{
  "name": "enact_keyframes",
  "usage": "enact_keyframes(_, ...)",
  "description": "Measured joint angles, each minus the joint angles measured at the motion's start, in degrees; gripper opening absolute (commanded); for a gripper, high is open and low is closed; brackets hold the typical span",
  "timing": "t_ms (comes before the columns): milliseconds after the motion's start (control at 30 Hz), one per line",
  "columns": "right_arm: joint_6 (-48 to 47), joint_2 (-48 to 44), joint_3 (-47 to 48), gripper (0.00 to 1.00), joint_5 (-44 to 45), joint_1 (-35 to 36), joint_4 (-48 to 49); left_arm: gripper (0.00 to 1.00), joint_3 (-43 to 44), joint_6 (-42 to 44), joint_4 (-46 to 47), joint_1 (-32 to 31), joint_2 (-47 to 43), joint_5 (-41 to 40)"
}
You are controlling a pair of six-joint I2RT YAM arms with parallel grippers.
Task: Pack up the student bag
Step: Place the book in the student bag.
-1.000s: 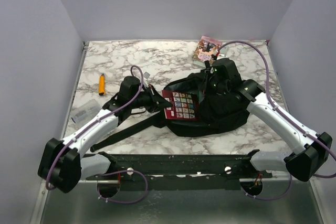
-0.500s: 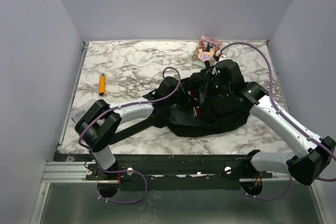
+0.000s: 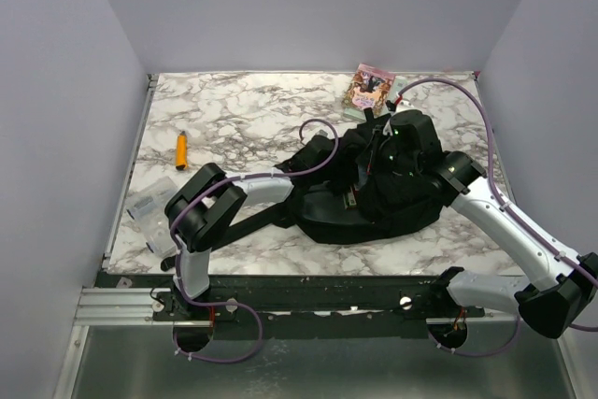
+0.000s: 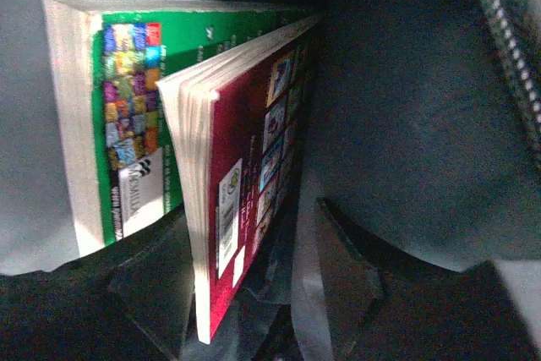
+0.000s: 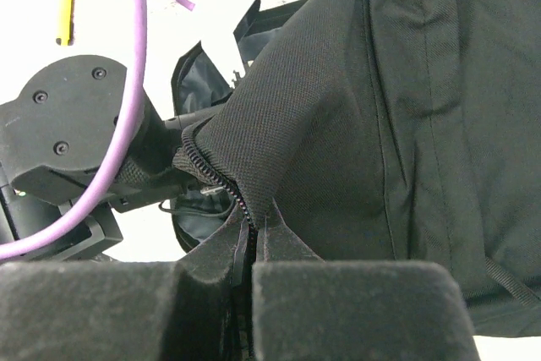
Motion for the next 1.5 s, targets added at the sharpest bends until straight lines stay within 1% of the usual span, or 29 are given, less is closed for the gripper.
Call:
enact_keyframes(200, 0.0, -0.1, -0.3, 0.01, 0.2, 0.0, 0.0, 0.69, 0.0, 1.6, -2.3, 0.7, -0.1, 0.0)
enact_keyframes(300, 0.0, -0.1, -0.4, 0.01, 0.4, 0.0, 0.0, 0.74, 0.0, 3.3, -5.6, 0.7, -1.5, 0.0)
enact_keyframes(500, 0.0, -0.1, -0.5, 0.01, 0.5, 0.0, 0.0, 0.76, -1.9, 6.1, -10.1, 1.0, -7.5, 0.1)
enact_keyframes(700, -0.3, -0.1, -0.8, 0.01, 1.6, 0.0, -0.1, 0.76, -9.7, 10.9, -11.6, 2.0, -20.7, 0.3)
enact_keyframes(867, -1.8, -0.1, -1.4, 0.01, 1.8, 0.0, 0.0, 0.78, -19.3, 17.4, -12.3, 3.9, -36.9, 1.4)
enact_keyframes(900, -2.1, 0.1, -1.6, 0.0, 1.7, 0.2, 0.0, 0.78, -21.0, 19.2, -12.6, 4.7, -40.0, 2.0)
enact_keyframes(967, -2.6, 0.9, -2.0, 0.01, 1.7, 1.1, 0.2, 0.82, -23.3, 23.0, -13.7, 7.0, -46.8, 4.0)
enact_keyframes(1067, -2.8, 4.3, -2.9, 0.01, 1.7, 4.5, 1.6, 0.85, -23.6, 28.5, -16.8, 11.4, -53.9, 5.6)
enact_keyframes(1100, -2.6, 5.9, -3.6, 0.02, 1.6, 5.9, 2.5, 0.85, -23.0, 31.5, -19.2, 13.1, -56.3, 5.5)
enact_keyframes(1133, -2.3, 7.4, -4.5, 0.05, 1.2, 7.1, 3.5, 0.86, -22.5, 32.7, -20.3, 14.0, -57.4, 5.5)
enact_keyframes(1167, -1.8, 9.8, -6.3, 0.09, 0.3, 8.3, 5.0, 0.86, -21.0, 35.5, -23.2, 15.2, -58.9, 5.2)
enact_keyframes(1200, -1.7, 10.3, -6.7, 0.12, 0.2, 9.2, 5.3, 0.87, -19.5, 37.9, -25.1, 15.6, -59.5, 4.9)
enact_keyframes(1267, -0.7, 12.9, -9.0, 0.24, -2.0, 11.1, 7.1, 0.88, -15.4, 42.6, -28.7, 16.1, -60.3, 3.7)
enact_keyframes(1367, 1.1, 15.3, -12.0, 0.52, -7.6, 12.0, 9.9, 0.89, -11.1, 47.7, -30.8, 16.4, -60.6, 1.4)
enact_keyframes(1433, 1.9, 15.6, -12.3, 0.65, -9.8, 12.2, 10.4, 0.89, -8.9, 49.5, -31.6, 16.6, -60.4, 0.1)
enact_keyframes(1500, 1.6, 15.6, -10.7, 0.73, -10.2, 12.2, 10.4, 0.89, -6.8, 50.9, -31.8, 16.7, -59.3, -0.9)
